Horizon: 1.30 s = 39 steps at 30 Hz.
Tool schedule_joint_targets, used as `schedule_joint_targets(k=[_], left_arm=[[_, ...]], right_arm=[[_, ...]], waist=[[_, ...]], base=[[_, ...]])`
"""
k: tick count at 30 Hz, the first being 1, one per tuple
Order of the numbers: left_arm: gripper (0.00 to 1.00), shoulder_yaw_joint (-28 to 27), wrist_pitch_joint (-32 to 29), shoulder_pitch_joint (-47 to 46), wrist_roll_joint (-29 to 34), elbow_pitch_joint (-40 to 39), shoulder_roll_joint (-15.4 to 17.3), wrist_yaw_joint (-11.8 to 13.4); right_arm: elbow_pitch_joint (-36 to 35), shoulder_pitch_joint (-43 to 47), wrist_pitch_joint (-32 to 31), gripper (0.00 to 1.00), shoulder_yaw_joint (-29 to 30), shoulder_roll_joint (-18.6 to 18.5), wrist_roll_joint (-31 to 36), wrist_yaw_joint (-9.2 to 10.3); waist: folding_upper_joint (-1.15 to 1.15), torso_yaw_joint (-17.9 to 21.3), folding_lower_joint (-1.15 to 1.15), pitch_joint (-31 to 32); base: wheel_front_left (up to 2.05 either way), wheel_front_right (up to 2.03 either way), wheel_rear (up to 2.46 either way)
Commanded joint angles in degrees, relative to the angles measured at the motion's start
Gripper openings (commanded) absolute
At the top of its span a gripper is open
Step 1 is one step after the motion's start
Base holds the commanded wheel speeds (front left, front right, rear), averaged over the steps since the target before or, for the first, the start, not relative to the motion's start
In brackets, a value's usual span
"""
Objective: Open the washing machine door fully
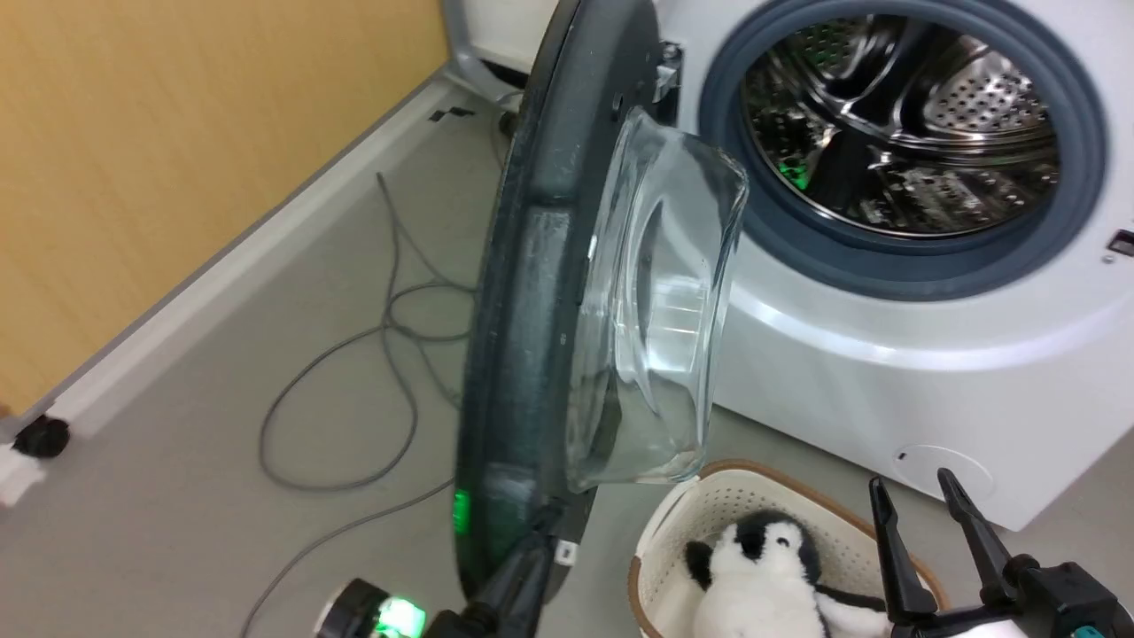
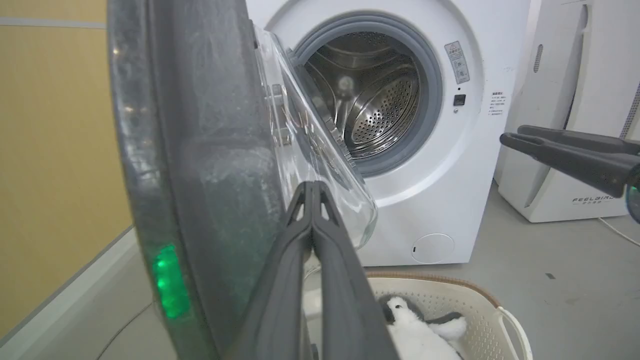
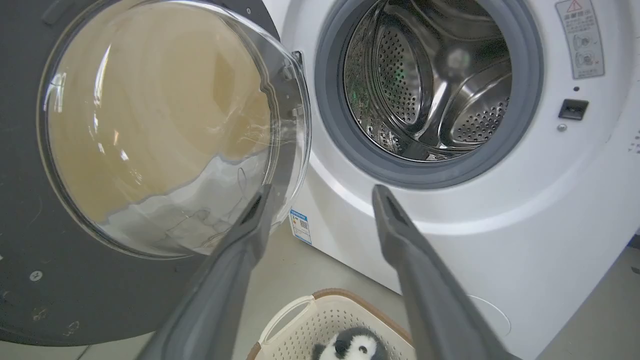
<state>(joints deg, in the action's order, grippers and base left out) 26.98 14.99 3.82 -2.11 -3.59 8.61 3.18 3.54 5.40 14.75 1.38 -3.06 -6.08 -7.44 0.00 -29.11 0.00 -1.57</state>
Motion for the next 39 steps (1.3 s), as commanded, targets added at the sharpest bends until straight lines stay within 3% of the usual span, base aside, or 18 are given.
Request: schedule_joint_targets(k=[1,19,32,39], left_arm=[[0.0,-1.81,0.01,0.79,-0.01,-0.05,0.93,1.06],[0.0,-18.74,0.01,-4.09,-5.94,3.89,2.65,4.72],[0.0,-30.69,0.01,-14.44,-8.47,12.19,1.84,3.26],[0.0,-37.45,0.01,-19.29,-8.94,17.25,2.97,2.37]], right_arm=[[-0.11,-0.03,0.25,1.0,0.02,0.18,-0.43,-0.05],[-0.6,-3.47,0.25,1.0,0.26,0.18,3.8,-0.05],[-1.04,-6.77,0.25,1.0,0.57,0.18,7.56,-0.05],[-1.2,-8.37,0.25,1.0,0.53,0.18,8.77,-0.05]], waist=[[0.0,-0.9,0.0,-0.66],[0.0,-2.43,0.0,-7.76],[0.0,0.39,0.0,-14.27],[0.0,2.41,0.0,-16.84]], base=[[0.0,0.0,0.0],[0.0,0.0,0.0],[0.0,0.0,0.0],[0.0,0.0,0.0]])
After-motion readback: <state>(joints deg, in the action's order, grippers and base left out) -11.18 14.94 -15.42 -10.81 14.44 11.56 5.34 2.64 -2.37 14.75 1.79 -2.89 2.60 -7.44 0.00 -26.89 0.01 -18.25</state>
